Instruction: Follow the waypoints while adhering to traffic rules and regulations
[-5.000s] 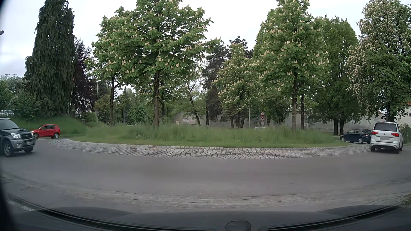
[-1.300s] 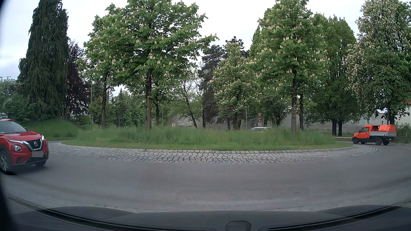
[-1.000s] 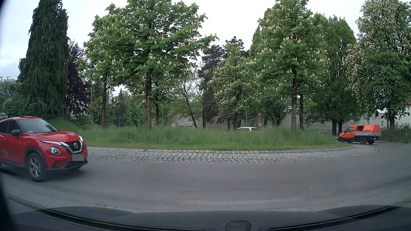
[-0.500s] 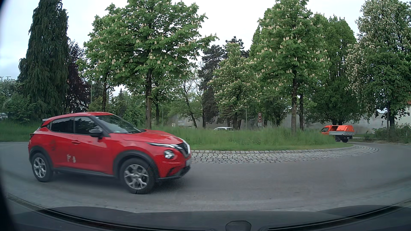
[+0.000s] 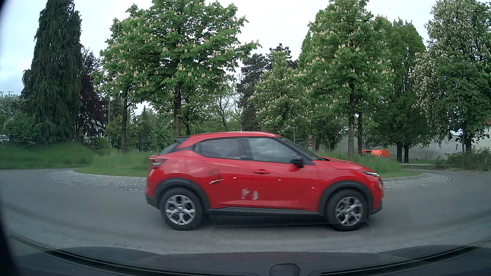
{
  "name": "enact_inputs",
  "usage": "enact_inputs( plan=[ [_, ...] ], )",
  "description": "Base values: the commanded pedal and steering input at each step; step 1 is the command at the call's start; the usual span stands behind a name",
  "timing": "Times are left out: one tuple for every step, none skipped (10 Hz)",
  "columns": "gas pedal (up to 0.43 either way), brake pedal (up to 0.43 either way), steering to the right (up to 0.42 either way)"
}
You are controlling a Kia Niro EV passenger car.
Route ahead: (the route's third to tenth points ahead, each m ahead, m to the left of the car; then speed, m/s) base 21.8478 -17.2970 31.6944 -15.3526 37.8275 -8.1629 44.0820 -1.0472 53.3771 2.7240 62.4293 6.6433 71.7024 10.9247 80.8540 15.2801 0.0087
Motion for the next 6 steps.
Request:
enact_inputs(
  plan=[
    [0.0, 0.177, 0.091],
    [0.0, 0.177, 0.091],
    [0.0, 0.177, 0.092],
    [0.0, 0.183, 0.091],
    [0.0, 0.177, 0.092],
    [0.0, 0.177, 0.092]
  ],
)
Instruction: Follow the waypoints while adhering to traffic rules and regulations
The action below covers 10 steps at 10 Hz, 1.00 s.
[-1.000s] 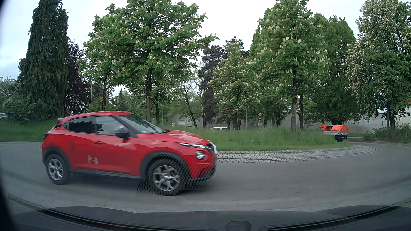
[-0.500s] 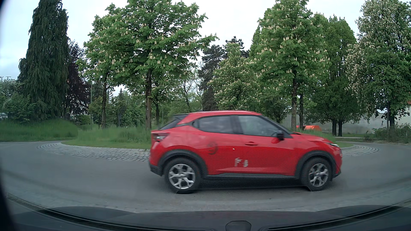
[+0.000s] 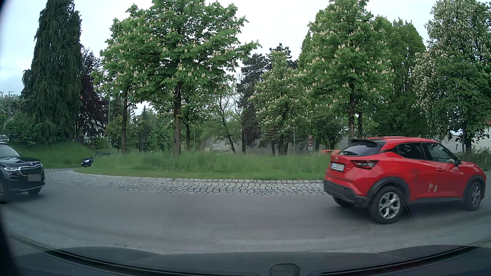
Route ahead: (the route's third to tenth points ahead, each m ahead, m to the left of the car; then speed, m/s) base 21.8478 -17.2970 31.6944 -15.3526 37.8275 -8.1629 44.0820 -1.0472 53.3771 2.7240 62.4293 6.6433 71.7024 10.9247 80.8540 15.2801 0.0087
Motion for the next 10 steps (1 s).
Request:
enact_inputs(
  plan=[
    [0.0, 0.183, 0.092],
    [0.0, 0.177, 0.091],
    [0.0, 0.177, 0.092],
    [0.0, 0.183, 0.092],
    [0.0, 0.183, 0.092],
    [0.0, 0.183, 0.091],
    [0.0, 0.183, 0.092],
    [0.0, 0.183, 0.092],
    [0.0, 0.183, 0.091],
    [0.0, 0.183, 0.092]
  ],
)
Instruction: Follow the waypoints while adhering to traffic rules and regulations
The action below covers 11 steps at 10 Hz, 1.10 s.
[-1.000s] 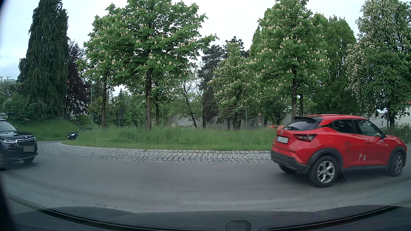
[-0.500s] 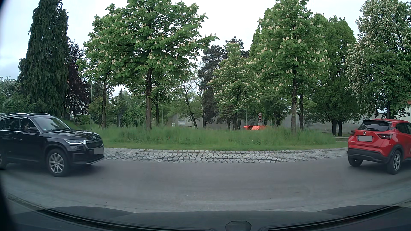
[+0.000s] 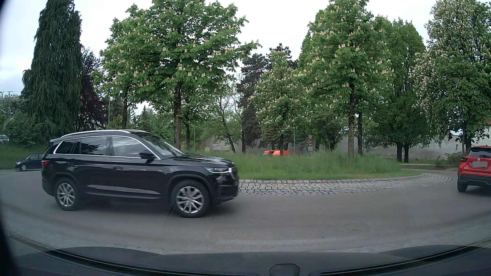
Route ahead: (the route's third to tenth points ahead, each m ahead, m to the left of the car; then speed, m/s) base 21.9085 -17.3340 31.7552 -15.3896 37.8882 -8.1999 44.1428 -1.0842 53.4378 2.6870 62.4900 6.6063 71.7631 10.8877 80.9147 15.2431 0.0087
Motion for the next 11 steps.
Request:
enact_inputs(
  plan=[
    [0.0, 0.183, 0.091],
    [0.0, 0.183, 0.092],
    [0.0, 0.183, 0.092],
    [0.0, 0.183, 0.091],
    [0.0, 0.183, 0.092],
    [0.0, 0.183, 0.091],
    [0.0, 0.183, 0.092],
    [0.0, 0.183, 0.092],
    [0.0, 0.183, 0.091],
    [0.0, 0.183, 0.091],
    [0.0, 0.183, 0.091]
  ],
)
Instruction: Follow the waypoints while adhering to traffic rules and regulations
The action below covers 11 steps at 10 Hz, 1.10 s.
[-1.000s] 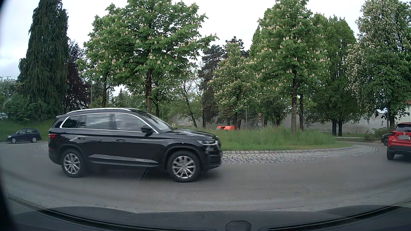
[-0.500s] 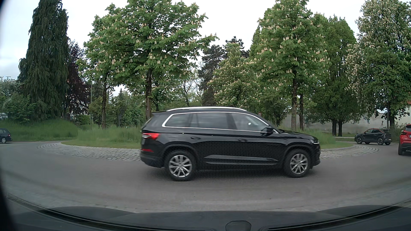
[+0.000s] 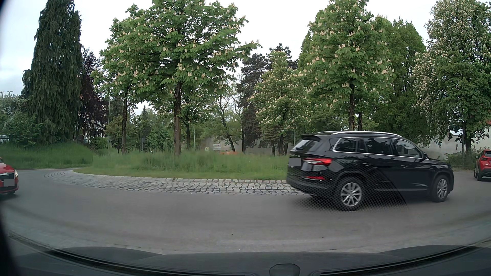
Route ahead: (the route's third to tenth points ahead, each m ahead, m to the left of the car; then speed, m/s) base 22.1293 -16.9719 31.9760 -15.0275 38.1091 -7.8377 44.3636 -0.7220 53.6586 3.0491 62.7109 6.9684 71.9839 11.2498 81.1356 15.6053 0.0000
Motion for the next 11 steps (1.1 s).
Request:
enact_inputs(
  plan=[
    [0.0, 0.183, 0.091],
    [0.0, 0.183, 0.091],
    [0.0, 0.183, 0.092],
    [0.0, 0.183, 0.092],
    [0.0, 0.183, 0.092],
    [0.0, 0.183, 0.091],
    [0.0, 0.183, 0.092],
    [0.0, 0.183, 0.091],
    [0.0, 0.183, 0.091],
    [0.0, 0.183, 0.092],
    [0.0, 0.183, 0.091]
  ],
)
